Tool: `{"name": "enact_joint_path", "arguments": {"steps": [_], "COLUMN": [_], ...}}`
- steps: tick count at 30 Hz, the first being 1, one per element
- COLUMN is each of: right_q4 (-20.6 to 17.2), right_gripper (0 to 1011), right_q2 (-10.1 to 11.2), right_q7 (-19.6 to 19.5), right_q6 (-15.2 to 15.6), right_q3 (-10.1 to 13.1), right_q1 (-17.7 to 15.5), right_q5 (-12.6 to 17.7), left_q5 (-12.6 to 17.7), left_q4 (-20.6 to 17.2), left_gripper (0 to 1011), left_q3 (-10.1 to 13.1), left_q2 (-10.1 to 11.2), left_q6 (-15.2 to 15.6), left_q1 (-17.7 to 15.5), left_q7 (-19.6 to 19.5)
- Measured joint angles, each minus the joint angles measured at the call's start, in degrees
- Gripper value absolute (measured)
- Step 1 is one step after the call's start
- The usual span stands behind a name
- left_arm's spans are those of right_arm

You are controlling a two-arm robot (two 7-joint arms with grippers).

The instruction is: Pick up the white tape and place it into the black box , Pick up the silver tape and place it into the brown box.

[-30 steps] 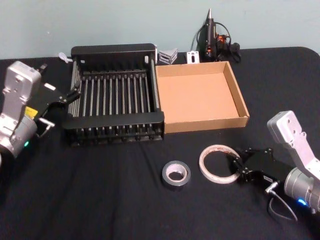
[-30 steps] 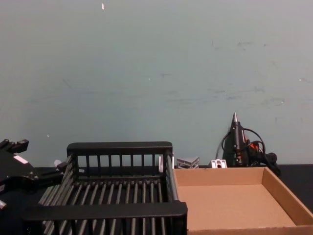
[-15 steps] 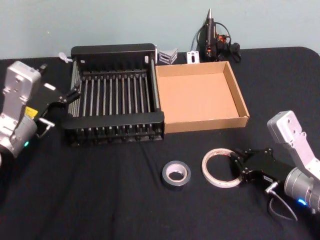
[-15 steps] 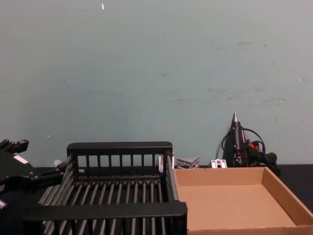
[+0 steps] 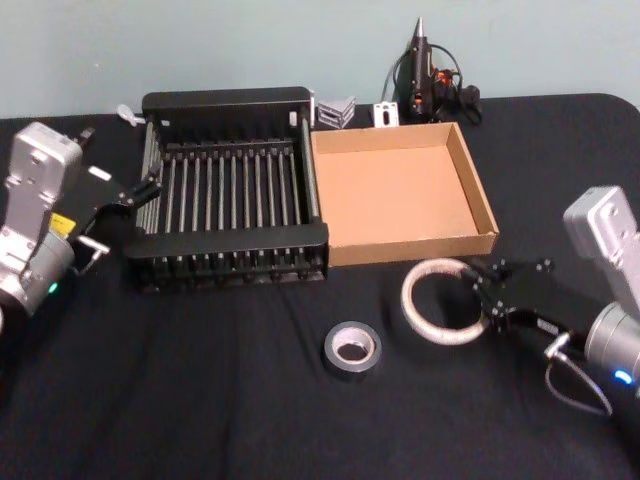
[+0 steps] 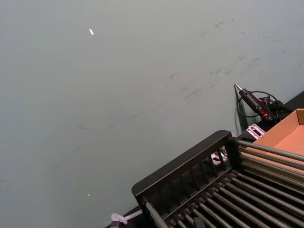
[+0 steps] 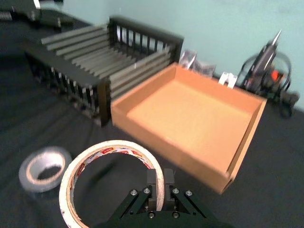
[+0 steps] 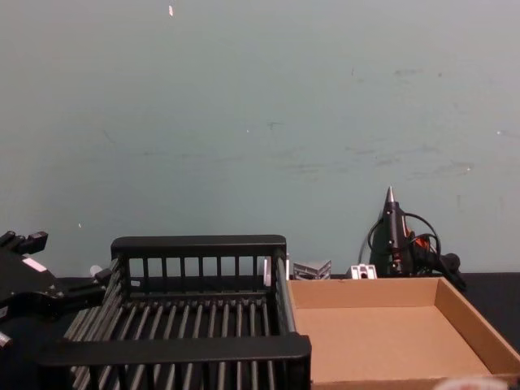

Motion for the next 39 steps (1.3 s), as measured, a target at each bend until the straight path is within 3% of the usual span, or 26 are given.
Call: {"name": "enact_joint_path", "arguments": {"steps": [9, 16, 27, 28, 30, 34, 39], "right_q4": [-1.4, 1.98, 11.59, 11.59, 14.96, 18.14, 23.73], "right_gripper": [97, 97, 97, 97, 97, 97, 97], "right_q2": [0.03, -1.97, -8.17, -8.17, -10.56, -12.99, -17.5], "right_q7": [0.64, -0.21, 0.04, 0.04, 0.41, 0.73, 0.98], "right_q6": [-1.68, -1.2, 0.52, 0.52, 0.66, 0.43, -0.2], "right_q3": [1.0, -1.27, -8.5, -8.5, -10.61, -12.55, -15.56], "right_q1": [3.94, 10.73, 25.55, 25.55, 29.56, 33.0, 38.21], "right_q5": [1.29, -0.26, -5.88, -5.88, -7.25, -8.57, -10.54], "left_q5": [0.0, 0.0, 0.0, 0.0, 0.0, 0.0, 0.0], "left_q4": [0.0, 0.0, 0.0, 0.0, 0.0, 0.0, 0.0], "left_gripper": [1001, 1001, 1001, 1001, 1001, 1001, 1001], "left_q3": [0.0, 0.0, 0.0, 0.0, 0.0, 0.0, 0.0], "left_q2": [0.0, 0.0, 0.0, 0.0, 0.0, 0.0, 0.0], "left_q6": [0.0, 0.0, 0.0, 0.0, 0.0, 0.0, 0.0], "left_q1": [0.0, 0.0, 0.0, 0.0, 0.0, 0.0, 0.0], "left_q7": [0.0, 0.0, 0.0, 0.0, 0.0, 0.0, 0.0]}}
